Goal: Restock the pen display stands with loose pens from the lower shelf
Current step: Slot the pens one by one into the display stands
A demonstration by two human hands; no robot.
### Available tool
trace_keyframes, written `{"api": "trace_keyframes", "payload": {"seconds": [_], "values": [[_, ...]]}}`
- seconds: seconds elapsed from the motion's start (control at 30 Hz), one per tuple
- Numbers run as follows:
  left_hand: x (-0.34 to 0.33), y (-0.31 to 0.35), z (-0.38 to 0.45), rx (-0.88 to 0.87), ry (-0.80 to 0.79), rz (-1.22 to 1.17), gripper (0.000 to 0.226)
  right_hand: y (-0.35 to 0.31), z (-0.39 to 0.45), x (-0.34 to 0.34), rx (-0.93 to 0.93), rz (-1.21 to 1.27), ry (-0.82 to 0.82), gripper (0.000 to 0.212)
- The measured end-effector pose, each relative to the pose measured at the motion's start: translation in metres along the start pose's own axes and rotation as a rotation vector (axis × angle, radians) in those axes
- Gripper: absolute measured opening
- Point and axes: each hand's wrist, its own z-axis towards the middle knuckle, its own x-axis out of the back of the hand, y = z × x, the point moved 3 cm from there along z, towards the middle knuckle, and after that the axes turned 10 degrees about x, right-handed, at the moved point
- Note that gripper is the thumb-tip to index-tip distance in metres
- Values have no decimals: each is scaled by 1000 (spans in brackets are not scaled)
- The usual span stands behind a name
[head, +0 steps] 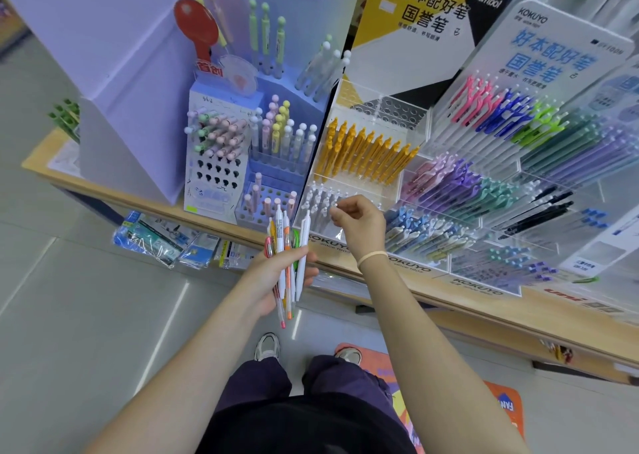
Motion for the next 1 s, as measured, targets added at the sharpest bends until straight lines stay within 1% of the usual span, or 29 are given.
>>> {"api": "trace_keyframes", "payload": {"seconds": [0.17,0.33,0.37,0.43,0.5,0.57,0.6,0.67,0.73,0.87,1.0], "values": [[-2,3,0,-2,-2,18,14,4,2,-1,12,-81,-65,19],[-1,11,3,-17,-7,28,13,3,0,3,-34,-43,-83,6],[-1,12,4,-21,-8,40,12,0,-2,6,-46,-20,-60,2],[-3,14,6,-33,-10,73,11,-6,-7,13,-91,83,-26,11],[-9,16,7,-38,-8,122,12,-14,-13,16,-133,193,-90,16],[-17,17,8,-31,-10,185,17,-20,-18,17,-147,222,-176,12],[-22,17,9,-26,-13,208,20,-22,-18,19,-150,224,-189,11],[-28,17,10,-12,-21,222,28,-23,-16,26,-167,246,-157,10],[-29,17,12,15,-19,188,31,-23,-13,37,-173,284,-90,13],[-20,19,13,58,39,80,22,-22,-4,60,-128,285,112,14],[-20,23,14,34,43,104,21,-22,5,66,-44,198,228,12]]}}
